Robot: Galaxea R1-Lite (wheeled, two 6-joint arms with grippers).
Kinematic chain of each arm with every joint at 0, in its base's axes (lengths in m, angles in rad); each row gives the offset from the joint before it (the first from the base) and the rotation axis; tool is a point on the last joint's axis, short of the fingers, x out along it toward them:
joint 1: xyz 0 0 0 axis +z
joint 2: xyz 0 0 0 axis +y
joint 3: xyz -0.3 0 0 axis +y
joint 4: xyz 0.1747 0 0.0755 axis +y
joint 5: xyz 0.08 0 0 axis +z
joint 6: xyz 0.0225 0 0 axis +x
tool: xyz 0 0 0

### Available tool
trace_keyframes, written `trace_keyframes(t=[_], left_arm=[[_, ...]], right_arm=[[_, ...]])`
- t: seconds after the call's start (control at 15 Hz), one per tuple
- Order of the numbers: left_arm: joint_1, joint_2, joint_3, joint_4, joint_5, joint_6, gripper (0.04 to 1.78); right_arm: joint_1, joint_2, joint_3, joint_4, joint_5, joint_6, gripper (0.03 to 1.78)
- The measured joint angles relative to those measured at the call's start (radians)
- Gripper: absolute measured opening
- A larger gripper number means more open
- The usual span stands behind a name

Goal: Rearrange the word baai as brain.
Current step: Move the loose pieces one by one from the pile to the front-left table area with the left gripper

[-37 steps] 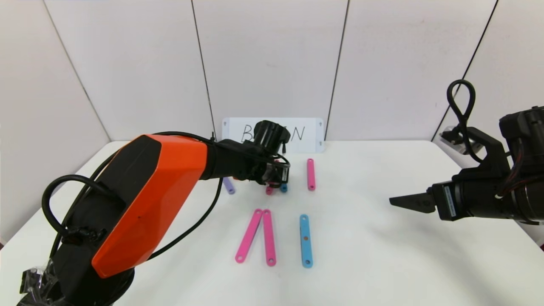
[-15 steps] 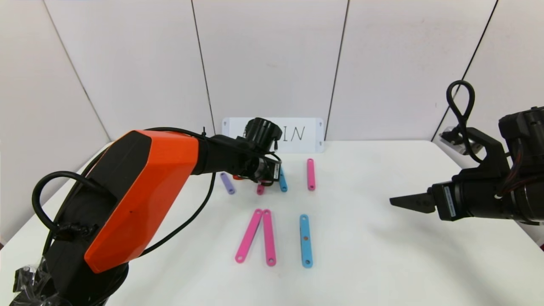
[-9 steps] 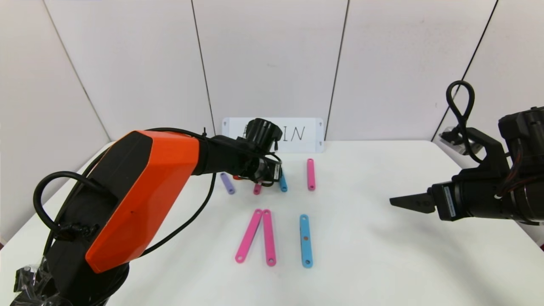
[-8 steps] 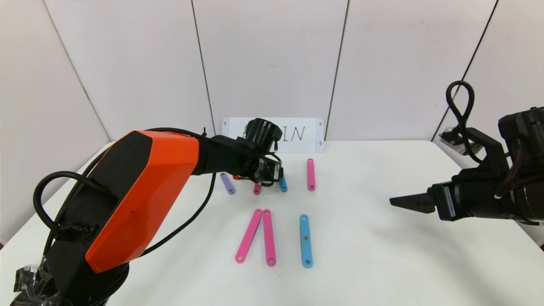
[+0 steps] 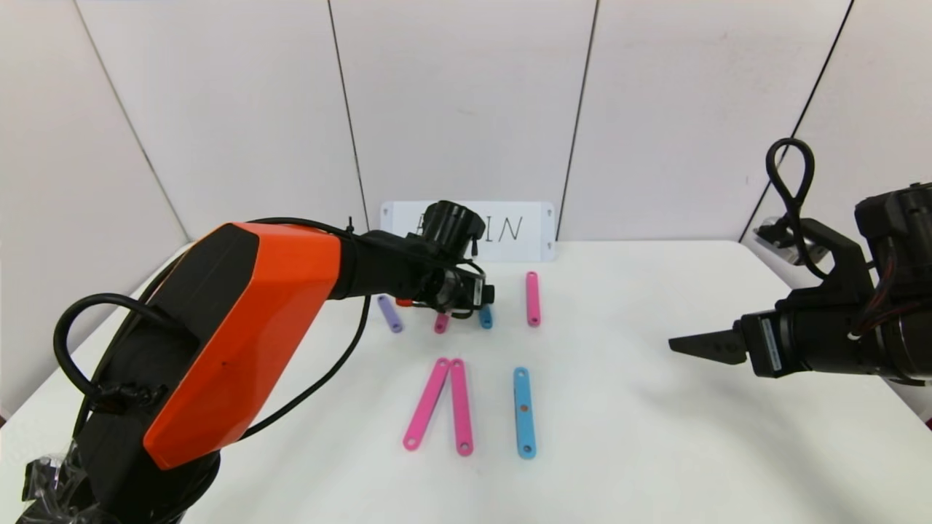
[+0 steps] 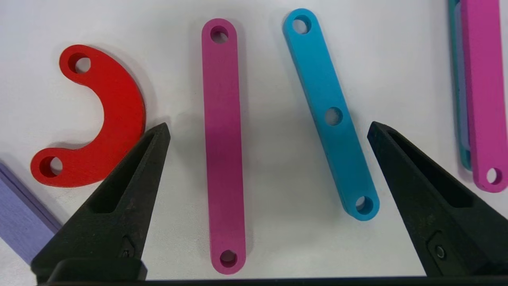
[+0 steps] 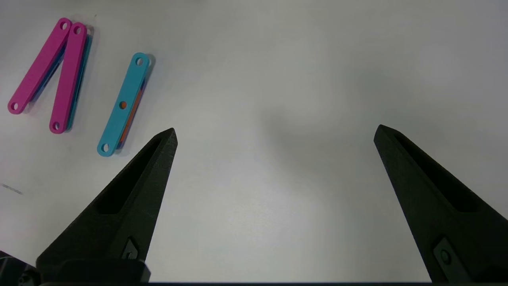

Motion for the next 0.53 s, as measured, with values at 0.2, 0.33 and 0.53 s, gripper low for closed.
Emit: trace_keyframes(t=[0.2,0.33,0.53], left_arm=[[-0.002,-0.003,0.001,0.004,-0.028,-0.015,1.74],[-0.004,-0.004,0.001,0.008,-0.06,-0.03,1.74],[-0.004,-0.008,0.003,0.01,-0.073,-0.032,1.74]], right_arm=[[-0.008,-0.001,0.0,0.0,0.001,0.0,1.74],[-0.016,-0.001,0.0,-0.006,0.001,0.0,1.74],[-0.026,-0.001,-0.001,-0.007,0.003,0.0,1.74]])
